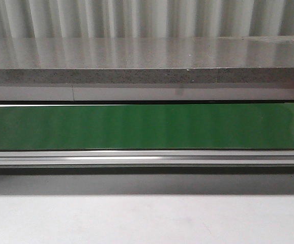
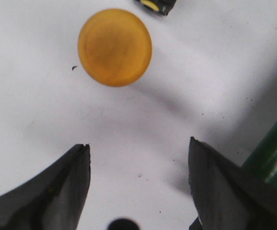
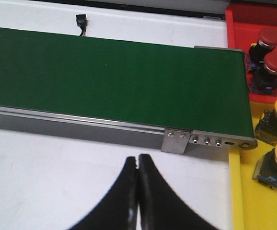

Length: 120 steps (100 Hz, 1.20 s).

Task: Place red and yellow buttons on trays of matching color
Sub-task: 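Grasp a yellow button from the pile with the left gripper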

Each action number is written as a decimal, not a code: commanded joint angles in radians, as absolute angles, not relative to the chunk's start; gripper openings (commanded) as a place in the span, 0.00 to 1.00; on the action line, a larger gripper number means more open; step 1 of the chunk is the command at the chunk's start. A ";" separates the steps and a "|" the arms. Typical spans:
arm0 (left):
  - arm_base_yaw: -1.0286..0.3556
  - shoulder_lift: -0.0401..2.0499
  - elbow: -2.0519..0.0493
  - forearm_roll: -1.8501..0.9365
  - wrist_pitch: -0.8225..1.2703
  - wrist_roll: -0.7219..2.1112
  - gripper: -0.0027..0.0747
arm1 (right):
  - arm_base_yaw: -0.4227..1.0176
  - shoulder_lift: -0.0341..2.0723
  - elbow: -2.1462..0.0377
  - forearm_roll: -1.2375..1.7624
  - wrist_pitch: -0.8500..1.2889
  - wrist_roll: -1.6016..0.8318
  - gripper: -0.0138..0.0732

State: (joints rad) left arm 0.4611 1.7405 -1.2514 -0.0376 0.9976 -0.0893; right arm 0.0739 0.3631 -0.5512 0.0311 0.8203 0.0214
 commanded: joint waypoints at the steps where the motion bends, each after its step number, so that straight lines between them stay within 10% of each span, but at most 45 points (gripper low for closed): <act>1: 0.463 1.731 -1.302 -0.037 0.990 -0.103 0.59 | 0.073 0.370 -0.575 0.030 0.754 0.011 0.08; 120: 0.463 1.877 -1.445 0.022 0.900 -0.123 0.59 | 0.073 0.370 -0.575 0.030 0.754 0.011 0.08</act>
